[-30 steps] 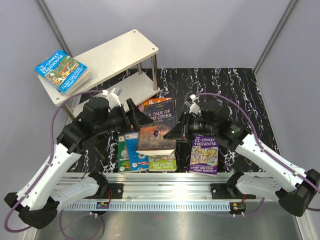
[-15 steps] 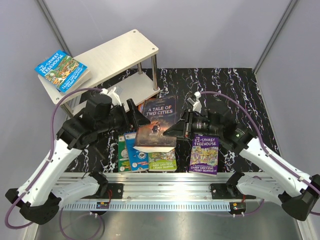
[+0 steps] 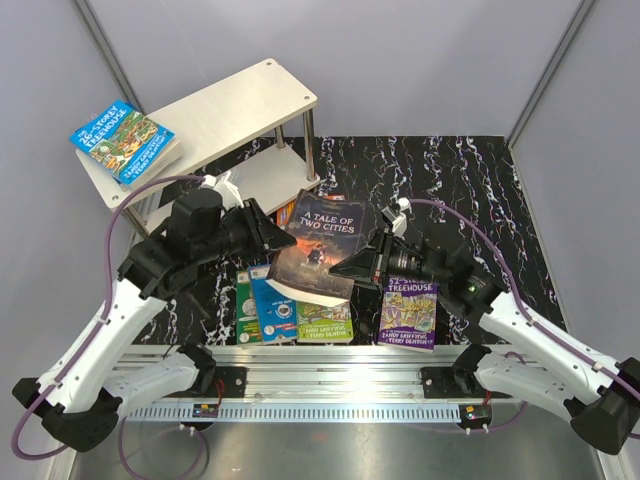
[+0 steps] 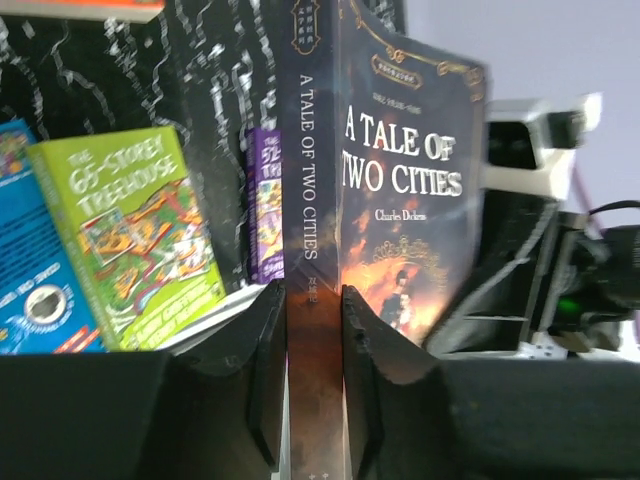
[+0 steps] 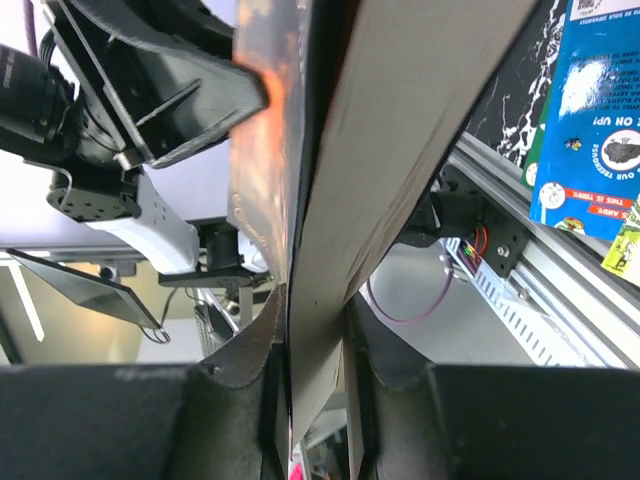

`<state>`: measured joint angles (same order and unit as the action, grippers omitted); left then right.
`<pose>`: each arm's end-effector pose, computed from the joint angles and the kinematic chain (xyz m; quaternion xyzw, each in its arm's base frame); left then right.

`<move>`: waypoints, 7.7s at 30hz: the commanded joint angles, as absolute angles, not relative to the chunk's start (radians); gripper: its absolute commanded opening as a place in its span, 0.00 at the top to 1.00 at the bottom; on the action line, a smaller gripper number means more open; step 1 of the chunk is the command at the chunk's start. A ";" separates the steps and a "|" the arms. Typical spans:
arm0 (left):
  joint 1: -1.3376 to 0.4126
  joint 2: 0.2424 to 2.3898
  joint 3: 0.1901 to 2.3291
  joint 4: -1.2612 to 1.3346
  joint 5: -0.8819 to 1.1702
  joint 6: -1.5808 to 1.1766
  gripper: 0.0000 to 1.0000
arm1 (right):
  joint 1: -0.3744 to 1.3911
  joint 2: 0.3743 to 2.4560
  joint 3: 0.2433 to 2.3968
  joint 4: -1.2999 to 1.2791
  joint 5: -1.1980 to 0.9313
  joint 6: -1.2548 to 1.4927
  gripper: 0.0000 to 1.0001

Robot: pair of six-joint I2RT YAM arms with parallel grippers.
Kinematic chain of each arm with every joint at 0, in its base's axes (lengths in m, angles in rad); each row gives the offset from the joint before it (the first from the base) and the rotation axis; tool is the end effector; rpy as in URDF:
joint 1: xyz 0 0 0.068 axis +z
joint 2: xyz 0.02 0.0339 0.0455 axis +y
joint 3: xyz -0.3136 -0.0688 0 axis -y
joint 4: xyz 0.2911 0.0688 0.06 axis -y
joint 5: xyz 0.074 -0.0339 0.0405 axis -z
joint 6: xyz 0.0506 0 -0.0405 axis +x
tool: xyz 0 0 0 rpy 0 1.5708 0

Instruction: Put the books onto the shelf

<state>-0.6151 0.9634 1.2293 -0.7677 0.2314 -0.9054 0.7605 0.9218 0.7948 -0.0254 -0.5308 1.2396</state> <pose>0.1682 -0.1331 0.4461 -0.0654 0.8543 -0.4207 0.2982 0.1585 0.1861 0.3681 0.0078 0.7519 0.6364 0.1720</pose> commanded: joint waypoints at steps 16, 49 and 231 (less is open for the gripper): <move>-0.649 1.000 1.284 -0.528 0.468 -0.923 0.89 | 0.767 0.891 0.810 0.250 -0.512 1.287 1.00; 0.586 1.204 1.856 -0.207 0.678 -1.275 1.00 | 0.764 0.718 0.966 -0.362 -0.361 1.051 0.00; -0.682 1.006 0.712 -0.103 0.411 -1.057 1.00 | 0.753 0.948 0.883 -0.193 -0.433 1.065 0.84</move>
